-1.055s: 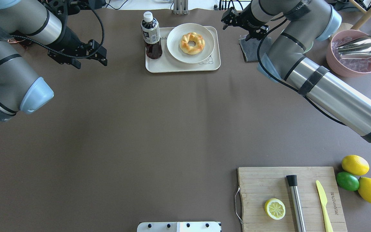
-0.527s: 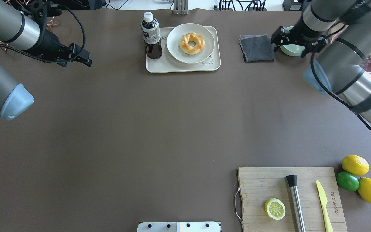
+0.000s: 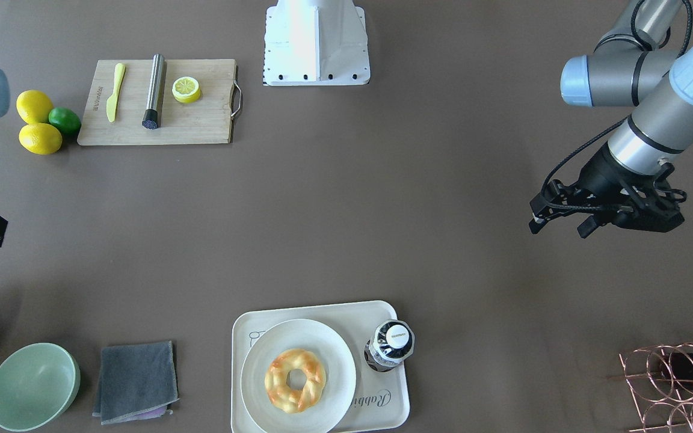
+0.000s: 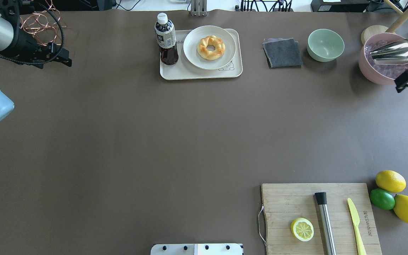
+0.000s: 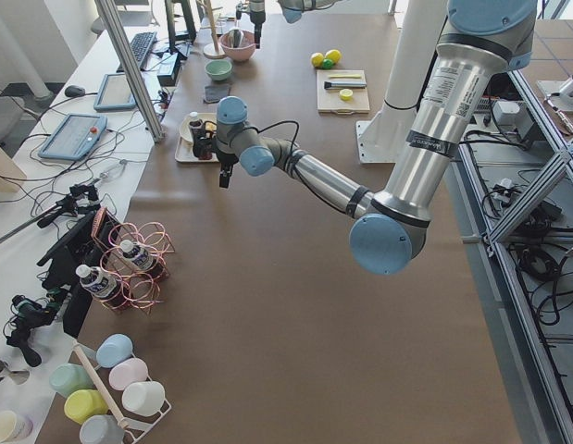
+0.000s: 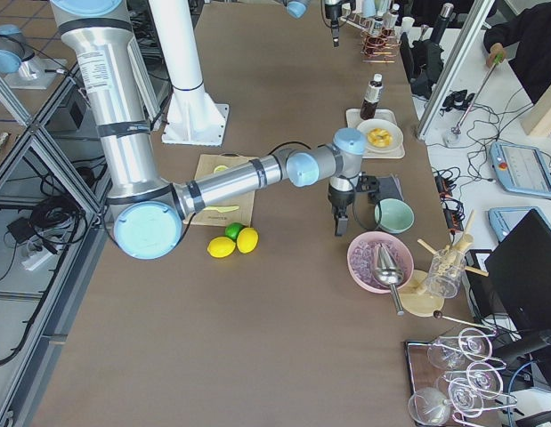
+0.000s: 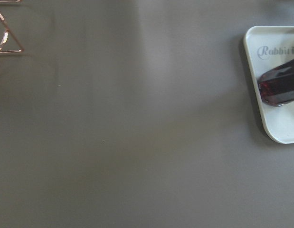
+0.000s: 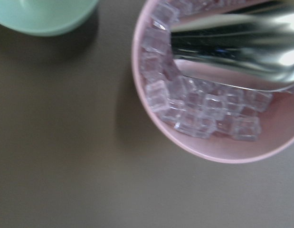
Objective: Place donut on tray
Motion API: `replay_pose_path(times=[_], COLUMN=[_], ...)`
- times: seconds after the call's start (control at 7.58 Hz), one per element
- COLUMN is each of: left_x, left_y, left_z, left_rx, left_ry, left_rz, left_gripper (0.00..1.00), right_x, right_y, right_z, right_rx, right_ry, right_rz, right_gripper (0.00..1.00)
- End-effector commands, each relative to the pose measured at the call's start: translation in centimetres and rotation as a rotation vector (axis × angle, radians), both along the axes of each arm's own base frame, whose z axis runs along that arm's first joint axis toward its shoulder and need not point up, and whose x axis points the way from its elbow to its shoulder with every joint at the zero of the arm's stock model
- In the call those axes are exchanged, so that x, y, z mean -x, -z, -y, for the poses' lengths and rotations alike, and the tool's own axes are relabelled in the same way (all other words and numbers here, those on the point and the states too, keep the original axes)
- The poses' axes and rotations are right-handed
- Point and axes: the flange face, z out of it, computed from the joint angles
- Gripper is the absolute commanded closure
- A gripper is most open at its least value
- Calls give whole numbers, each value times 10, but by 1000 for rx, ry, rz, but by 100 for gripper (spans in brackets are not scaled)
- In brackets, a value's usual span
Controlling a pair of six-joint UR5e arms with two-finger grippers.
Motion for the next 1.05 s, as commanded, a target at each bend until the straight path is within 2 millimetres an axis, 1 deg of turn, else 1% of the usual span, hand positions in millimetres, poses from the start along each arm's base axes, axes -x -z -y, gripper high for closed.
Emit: replay_pose_path(times=[0.0,0.13,0.26,0.4,0.53,0.66,0.79,0.92], left_x=[13,29,50,72,99,140,176,204], left_y=[-31,-45,-69,-94,-105,-117,-121,-123], left_z=[-14,-14,-18,-20,-20,-29,-34,-38], left_rx=[30,37,-11,-18,-26,-32,-31,5], left_ry=[15,26,-22,-73,-113,-138,-154,-189], left_rz=[28,46,101,169,226,274,304,270], left_gripper=[2,2,2,2,2,2,2,2], right_x=[-110,-125,-128,-128,-127,-124,-123,-123], right_y=[-91,-112,-121,-127,-134,-136,-135,-137], right_z=[-68,-96,-111,-113,-113,-109,-102,-95], right_rx=[-2,11,32,46,66,77,77,78], right_ry=[117,138,135,132,128,125,121,121], right_rz=[31,83,111,118,137,150,153,147], right_gripper=[0,0,0,0,0,0,0,0])
